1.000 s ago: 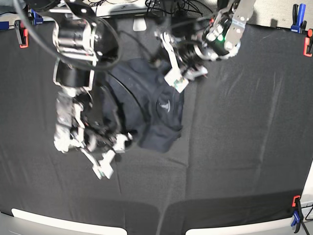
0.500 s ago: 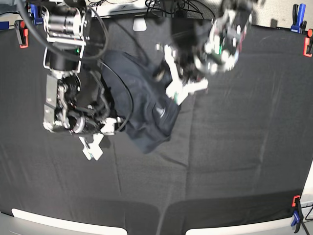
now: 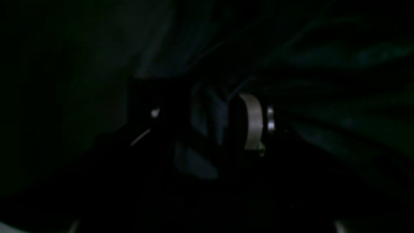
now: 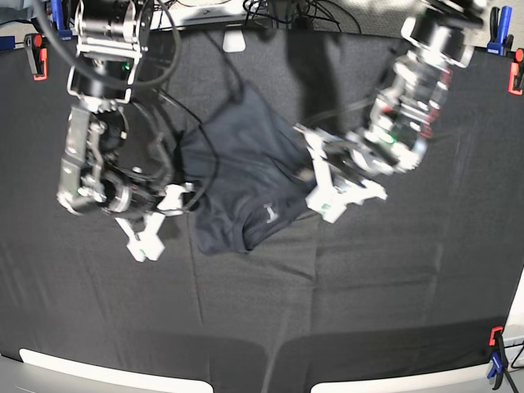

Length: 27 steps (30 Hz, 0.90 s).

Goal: Layout the t-shirt on the table in an organized manner, then fold the t-shirt properly
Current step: 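Pat down the folded shirt's edges with both grippers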

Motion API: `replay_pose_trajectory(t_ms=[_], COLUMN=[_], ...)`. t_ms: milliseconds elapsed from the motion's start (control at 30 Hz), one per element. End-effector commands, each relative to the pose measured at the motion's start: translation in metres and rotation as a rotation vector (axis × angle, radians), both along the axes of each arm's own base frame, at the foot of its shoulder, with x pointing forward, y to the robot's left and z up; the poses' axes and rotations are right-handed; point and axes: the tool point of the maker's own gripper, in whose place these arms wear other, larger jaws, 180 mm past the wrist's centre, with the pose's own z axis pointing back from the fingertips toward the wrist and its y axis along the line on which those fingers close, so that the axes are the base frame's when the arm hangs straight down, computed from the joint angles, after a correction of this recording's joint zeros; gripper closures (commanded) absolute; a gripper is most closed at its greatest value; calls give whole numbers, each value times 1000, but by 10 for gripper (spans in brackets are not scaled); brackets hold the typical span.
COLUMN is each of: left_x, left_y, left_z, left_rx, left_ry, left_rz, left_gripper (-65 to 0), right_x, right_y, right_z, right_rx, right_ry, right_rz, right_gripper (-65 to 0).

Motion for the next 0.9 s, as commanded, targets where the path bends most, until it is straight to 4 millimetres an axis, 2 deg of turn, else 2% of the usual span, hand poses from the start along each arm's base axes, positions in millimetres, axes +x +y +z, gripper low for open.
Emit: replay_pose_trajectory(t_ms=[0, 167, 500, 667, 767, 867], left_x=[13, 27, 35, 25, 29, 39], left_y=[23, 49, 40, 31, 15, 1], left_z=[5, 15, 26, 23, 45, 87], left_rx=[73, 108, 35, -11, -82, -97], left_ry=[-28, -59, -56, 27, 35, -54], left_rz=[44, 91, 89, 71, 54, 7], left_gripper=[-260, -260, -260, -260, -260, -260], right_x=[3, -28, -61, -62, -55, -45], right_y=[-2, 8, 43, 49, 44, 23], right_z=[8, -4, 13, 20, 27, 28], right_rx=[-8, 36, 257, 258, 210, 53], right_ry=[-37, -10, -47, -74, -106, -132], right_rz=[23, 44, 59, 65, 60, 34], right_gripper=[-304, -304, -304, -304, -303, -303])
